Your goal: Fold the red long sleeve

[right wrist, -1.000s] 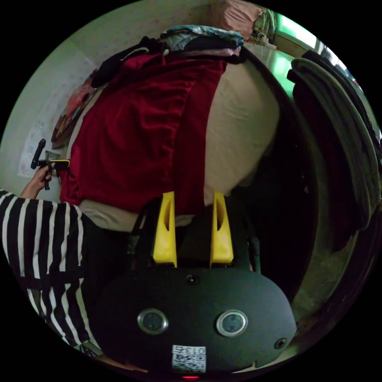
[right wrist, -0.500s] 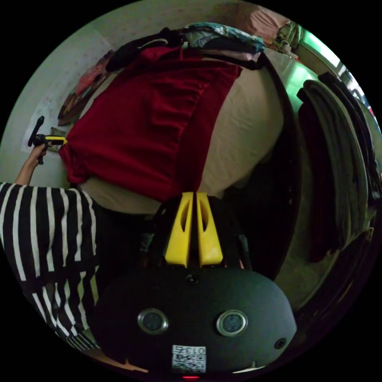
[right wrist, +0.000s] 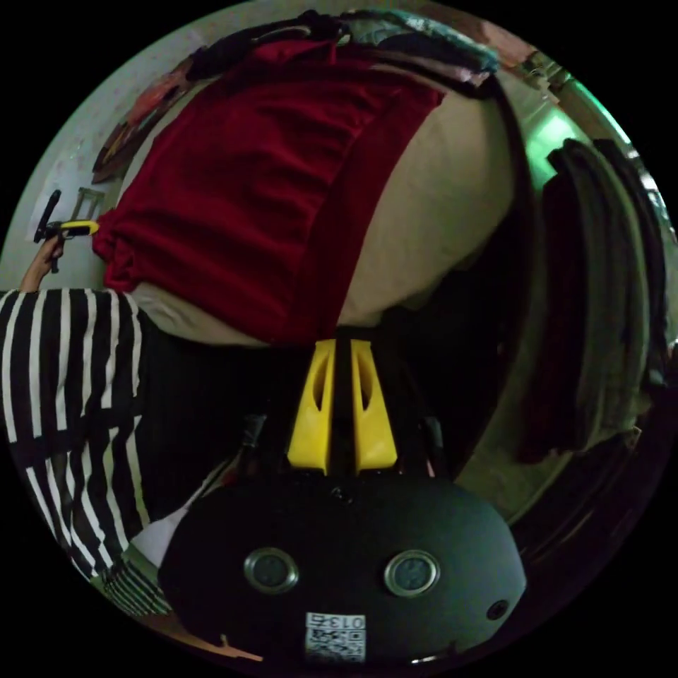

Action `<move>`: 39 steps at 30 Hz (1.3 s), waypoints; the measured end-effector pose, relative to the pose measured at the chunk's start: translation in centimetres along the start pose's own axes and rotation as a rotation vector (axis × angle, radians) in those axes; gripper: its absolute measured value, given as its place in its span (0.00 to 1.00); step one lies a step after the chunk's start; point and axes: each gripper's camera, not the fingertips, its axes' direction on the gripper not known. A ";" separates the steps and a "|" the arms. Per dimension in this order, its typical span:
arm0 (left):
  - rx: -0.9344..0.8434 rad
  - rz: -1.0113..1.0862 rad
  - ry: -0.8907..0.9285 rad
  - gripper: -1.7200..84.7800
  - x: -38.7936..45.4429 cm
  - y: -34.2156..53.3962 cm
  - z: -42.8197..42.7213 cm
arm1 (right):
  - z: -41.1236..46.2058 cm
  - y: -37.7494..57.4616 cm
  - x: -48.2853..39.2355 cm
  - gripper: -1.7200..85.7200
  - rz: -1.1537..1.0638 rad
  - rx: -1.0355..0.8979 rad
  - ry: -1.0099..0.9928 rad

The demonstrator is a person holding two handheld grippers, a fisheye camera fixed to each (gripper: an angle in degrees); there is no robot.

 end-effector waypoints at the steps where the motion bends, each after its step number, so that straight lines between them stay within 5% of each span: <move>1: 0.058 -0.032 -0.011 0.07 -0.6 0.8 -1.7 | -1.8 -0.5 0.0 0.06 0.019 0.086 0.055; 6: 0.271 0.126 -0.140 0.05 3.3 -2.1 -4.4 | -5.0 -6.5 -3.3 0.08 -0.091 0.427 0.183; 12: 0.217 0.292 -0.239 0.02 9.6 -10.2 2.6 | -1.5 -17.9 -8.0 0.04 -0.183 0.360 0.072; 21: 0.198 0.157 -0.013 0.02 4.2 -13.3 5.0 | 0.5 -23.4 -8.1 0.02 -0.208 0.248 0.100; 24: 0.264 0.157 -0.123 0.02 4.3 -12.4 3.7 | 0.3 -23.5 -10.7 0.02 -0.326 0.204 0.282; 28: 0.399 0.028 -0.329 0.02 2.5 -11.7 1.7 | -2.2 -22.4 -12.2 0.02 -0.193 0.419 0.501; 39: 0.290 0.063 -0.316 0.05 -0.7 -19.4 3.3 | -3.2 -31.9 -9.9 0.02 -0.085 0.390 0.325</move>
